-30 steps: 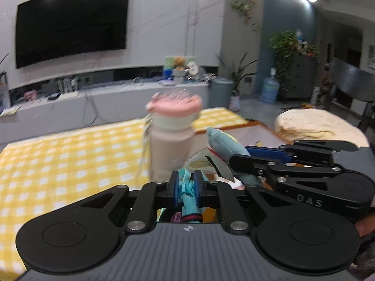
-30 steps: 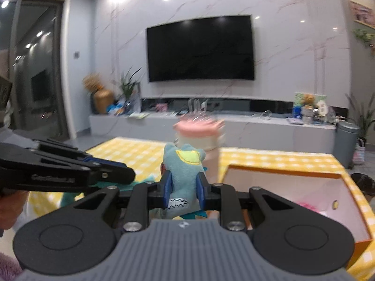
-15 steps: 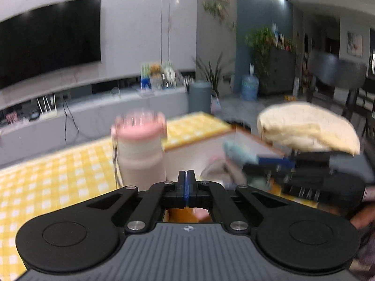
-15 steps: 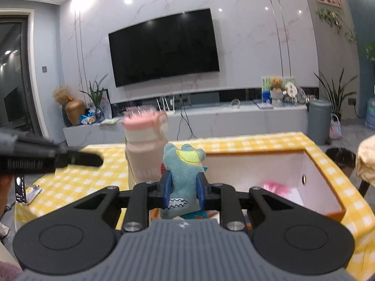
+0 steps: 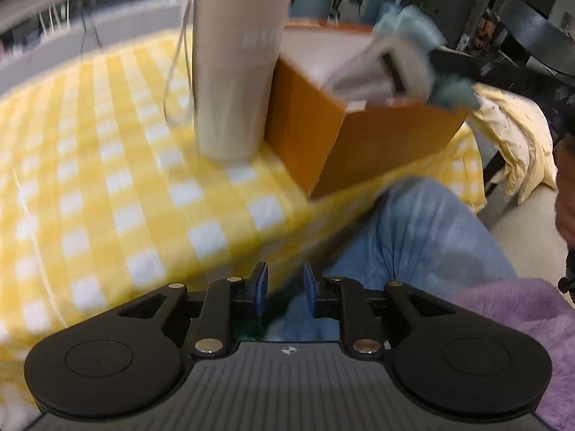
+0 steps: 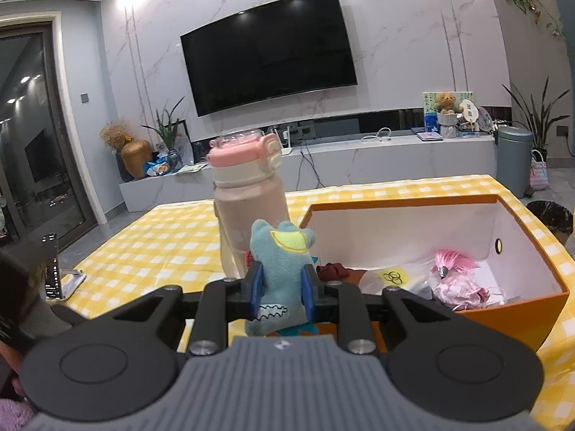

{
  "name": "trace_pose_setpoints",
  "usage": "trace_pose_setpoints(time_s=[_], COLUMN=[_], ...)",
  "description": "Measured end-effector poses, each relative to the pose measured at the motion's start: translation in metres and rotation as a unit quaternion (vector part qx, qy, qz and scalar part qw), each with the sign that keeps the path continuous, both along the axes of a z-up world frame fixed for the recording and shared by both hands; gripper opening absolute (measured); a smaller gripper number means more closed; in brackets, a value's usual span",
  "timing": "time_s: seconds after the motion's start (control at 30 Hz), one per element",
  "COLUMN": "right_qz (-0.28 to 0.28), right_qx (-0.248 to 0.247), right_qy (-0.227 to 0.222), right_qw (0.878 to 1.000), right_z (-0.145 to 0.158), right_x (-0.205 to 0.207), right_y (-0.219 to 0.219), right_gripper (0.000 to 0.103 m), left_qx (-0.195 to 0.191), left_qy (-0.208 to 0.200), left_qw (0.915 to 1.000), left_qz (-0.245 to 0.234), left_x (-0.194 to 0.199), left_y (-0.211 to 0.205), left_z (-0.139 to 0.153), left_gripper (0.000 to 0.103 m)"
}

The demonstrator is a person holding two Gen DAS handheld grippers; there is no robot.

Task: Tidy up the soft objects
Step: 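Carry the plush dinosaur over the box with the right tool while the left tool holds the pouch low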

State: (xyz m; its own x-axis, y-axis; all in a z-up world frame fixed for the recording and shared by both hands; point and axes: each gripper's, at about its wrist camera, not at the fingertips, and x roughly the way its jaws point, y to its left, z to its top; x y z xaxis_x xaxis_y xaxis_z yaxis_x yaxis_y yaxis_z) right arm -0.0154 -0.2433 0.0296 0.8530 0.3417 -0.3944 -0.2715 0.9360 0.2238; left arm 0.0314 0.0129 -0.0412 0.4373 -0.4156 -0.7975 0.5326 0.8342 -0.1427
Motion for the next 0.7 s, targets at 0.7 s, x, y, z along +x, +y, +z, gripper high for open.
trace_pose_setpoints(time_s=[0.7], right_qz=[-0.097], right_qx=[0.000], right_qy=[0.022], right_qw=[0.995], right_z=[0.004], right_x=[0.060], right_y=[-0.029], right_gripper=[0.022], left_qx=[0.101], left_qy=[0.187], left_qw=[0.9748], left_qz=[-0.067], left_x=[0.053], left_y=[-0.016], left_z=[-0.120], left_gripper=[0.049])
